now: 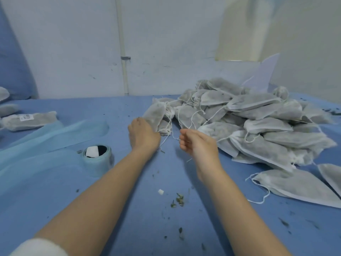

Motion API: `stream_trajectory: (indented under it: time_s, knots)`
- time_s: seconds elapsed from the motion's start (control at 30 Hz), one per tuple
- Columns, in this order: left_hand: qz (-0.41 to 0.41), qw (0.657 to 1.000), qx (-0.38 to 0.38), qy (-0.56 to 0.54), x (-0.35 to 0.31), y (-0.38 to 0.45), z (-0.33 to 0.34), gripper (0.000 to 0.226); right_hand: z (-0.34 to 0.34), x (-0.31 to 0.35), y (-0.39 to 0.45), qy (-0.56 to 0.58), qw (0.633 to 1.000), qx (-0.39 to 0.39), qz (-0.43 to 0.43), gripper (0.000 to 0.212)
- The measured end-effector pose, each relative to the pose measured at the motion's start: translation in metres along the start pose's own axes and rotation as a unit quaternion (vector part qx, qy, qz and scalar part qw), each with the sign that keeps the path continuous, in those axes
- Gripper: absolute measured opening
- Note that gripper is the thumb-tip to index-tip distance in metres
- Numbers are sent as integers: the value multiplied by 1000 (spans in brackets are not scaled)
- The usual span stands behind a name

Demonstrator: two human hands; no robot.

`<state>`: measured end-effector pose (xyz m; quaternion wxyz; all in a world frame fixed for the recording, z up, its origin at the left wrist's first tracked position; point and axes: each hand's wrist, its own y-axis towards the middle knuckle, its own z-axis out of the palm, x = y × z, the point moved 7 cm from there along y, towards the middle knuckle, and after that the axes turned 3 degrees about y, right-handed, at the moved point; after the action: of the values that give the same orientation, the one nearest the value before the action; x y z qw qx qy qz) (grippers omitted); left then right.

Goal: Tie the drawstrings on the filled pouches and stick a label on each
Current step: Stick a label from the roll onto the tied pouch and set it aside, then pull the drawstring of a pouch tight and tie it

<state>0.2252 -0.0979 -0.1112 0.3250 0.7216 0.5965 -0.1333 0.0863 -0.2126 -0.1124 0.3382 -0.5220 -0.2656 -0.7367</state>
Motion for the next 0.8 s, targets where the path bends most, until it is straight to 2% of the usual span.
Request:
stream_trajectory:
  time_s: [0.07,0.13,0.27,0.33,0.4,0.5,0.6,0.8]
  knots:
    - [-30,999,16,19,6,2,9,69,-1,0,3,-21,1000,-1,-9,23]
    - [-55,998,21,6,8,1,14,81,1,1,4,-56,998,7,-25,23]
    - [-56,996,6,-64,4,-2,10,67,5,5,3,-149,986,22,-65,23]
    - [-44,995,12,-84,2,-8,4,61,5,13,0,-236,964,14,-125,19]
    - [-27,995,28,-95,0,-15,-3,60,8,22,-5,-304,933,15,-193,23]
    - [-15,990,67,-127,1,-30,-14,59,11,28,-9,-341,907,26,-244,34]
    - [-14,983,100,-154,5,-48,-23,44,9,28,-7,-364,896,35,-251,41]
    - [9,969,168,-183,18,-81,-33,45,9,22,-13,-373,894,73,-237,49]
